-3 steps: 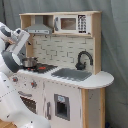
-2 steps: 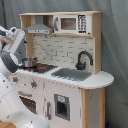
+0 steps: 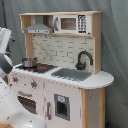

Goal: Play with the kitchen

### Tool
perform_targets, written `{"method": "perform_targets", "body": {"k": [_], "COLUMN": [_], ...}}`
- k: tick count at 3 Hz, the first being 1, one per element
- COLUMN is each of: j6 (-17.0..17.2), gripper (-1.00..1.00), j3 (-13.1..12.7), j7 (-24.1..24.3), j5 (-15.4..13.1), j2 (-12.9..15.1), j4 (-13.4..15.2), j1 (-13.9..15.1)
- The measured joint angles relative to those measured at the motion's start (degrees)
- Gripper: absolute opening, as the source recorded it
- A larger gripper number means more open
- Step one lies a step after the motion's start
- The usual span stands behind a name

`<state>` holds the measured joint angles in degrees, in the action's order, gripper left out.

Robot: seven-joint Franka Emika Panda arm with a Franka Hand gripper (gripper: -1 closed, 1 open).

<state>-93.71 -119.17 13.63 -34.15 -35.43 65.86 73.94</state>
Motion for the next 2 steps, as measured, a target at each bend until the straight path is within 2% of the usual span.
{"method": "perform_targets", "body": {"k": [1,2], "j6": [1.09,1.05], "gripper": [1.00,1.00], "j3": [-1.17,-2.62], "j7": [-0.02,0.03], "j5": [-4.96,-9.44], "j2": [-1.49,-3.27], "j4": [1.50,4.72], "j1": [-3.66,-7.06]}}
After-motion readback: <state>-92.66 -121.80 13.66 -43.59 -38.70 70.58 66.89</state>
